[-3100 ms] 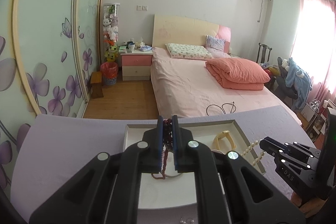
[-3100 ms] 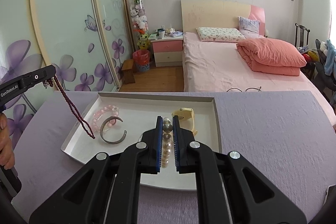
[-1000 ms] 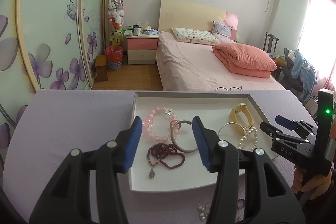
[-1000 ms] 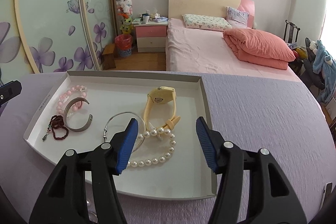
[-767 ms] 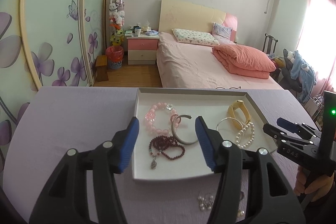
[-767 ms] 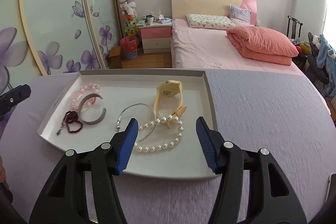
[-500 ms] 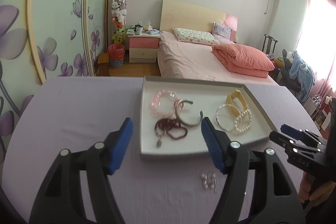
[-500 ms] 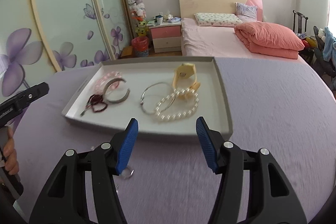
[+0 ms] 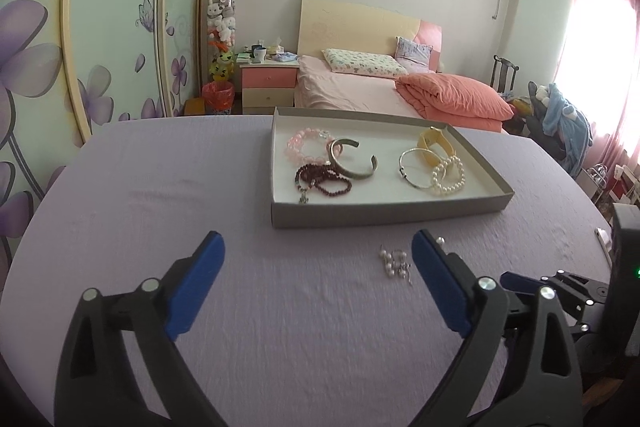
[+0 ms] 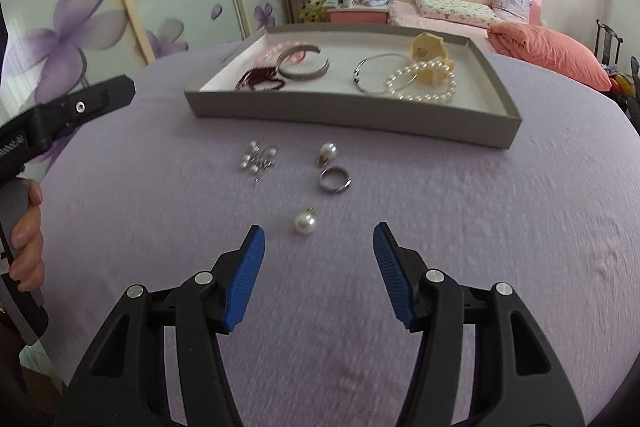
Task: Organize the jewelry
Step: 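Move the right tool to the pearl pendant and close on it, then lift the pearl pendant with right tool while left tool grasps the pearl earrings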
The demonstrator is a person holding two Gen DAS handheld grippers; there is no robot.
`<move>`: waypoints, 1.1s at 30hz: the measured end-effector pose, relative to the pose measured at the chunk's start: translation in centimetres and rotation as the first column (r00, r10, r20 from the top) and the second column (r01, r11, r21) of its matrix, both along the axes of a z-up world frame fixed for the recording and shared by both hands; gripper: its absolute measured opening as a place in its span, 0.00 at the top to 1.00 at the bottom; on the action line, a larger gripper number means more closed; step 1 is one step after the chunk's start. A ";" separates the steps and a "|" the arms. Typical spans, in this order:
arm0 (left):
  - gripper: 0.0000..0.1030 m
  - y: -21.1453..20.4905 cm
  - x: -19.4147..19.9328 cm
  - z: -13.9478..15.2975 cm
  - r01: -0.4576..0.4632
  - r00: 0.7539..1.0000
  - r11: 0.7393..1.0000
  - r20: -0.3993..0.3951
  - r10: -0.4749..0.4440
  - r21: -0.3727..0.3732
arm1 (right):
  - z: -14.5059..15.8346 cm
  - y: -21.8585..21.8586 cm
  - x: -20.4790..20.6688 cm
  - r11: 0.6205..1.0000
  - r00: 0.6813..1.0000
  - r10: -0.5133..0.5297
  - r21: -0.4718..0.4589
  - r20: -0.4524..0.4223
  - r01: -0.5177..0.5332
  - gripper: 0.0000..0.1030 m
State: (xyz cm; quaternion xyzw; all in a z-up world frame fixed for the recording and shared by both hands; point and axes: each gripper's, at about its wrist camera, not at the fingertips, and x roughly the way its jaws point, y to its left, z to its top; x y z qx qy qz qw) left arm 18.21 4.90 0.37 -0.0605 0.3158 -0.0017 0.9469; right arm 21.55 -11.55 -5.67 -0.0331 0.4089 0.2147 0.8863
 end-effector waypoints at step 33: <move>0.04 -0.6 0.3 -0.9 0.014 0.999 1.000 -0.045 -0.014 0.018 | -0.9 -0.7 1.5 0.998 0.997 -0.061 -0.026 -0.041 0.059 0.87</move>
